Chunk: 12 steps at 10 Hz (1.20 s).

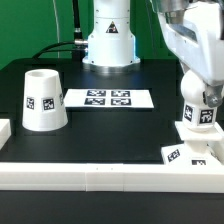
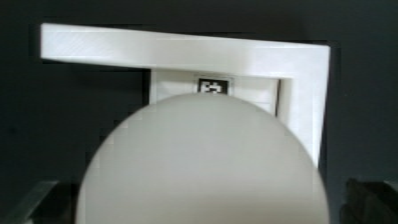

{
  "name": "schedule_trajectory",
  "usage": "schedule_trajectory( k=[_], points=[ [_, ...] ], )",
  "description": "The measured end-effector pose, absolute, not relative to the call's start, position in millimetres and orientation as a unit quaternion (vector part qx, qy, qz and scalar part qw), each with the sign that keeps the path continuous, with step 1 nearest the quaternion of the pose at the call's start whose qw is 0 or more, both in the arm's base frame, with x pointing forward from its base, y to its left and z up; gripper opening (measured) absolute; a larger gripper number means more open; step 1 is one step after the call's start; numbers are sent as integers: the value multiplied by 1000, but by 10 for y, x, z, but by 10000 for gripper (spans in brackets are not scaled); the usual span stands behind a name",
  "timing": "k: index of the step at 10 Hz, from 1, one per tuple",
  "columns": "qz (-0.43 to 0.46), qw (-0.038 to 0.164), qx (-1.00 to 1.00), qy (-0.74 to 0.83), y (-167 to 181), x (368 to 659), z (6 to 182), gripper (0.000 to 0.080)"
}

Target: Assemble lamp

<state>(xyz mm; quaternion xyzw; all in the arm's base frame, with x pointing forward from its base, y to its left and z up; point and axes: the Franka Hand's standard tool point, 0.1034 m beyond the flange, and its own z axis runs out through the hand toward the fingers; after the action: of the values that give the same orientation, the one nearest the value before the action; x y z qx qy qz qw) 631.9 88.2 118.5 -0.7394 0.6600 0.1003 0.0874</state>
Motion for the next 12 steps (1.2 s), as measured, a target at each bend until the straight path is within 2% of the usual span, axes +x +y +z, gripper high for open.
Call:
schedule_trajectory(
  k=[5, 7, 9, 12],
  points=[
    [81, 104, -851, 508, 879, 6321, 1175, 699],
    [65, 84, -923, 369, 837, 6285, 1167, 699],
    [54, 80, -953, 286, 841, 6291, 1185, 699],
    [42, 85, -981, 172, 879, 6299, 1213, 699]
  ],
)
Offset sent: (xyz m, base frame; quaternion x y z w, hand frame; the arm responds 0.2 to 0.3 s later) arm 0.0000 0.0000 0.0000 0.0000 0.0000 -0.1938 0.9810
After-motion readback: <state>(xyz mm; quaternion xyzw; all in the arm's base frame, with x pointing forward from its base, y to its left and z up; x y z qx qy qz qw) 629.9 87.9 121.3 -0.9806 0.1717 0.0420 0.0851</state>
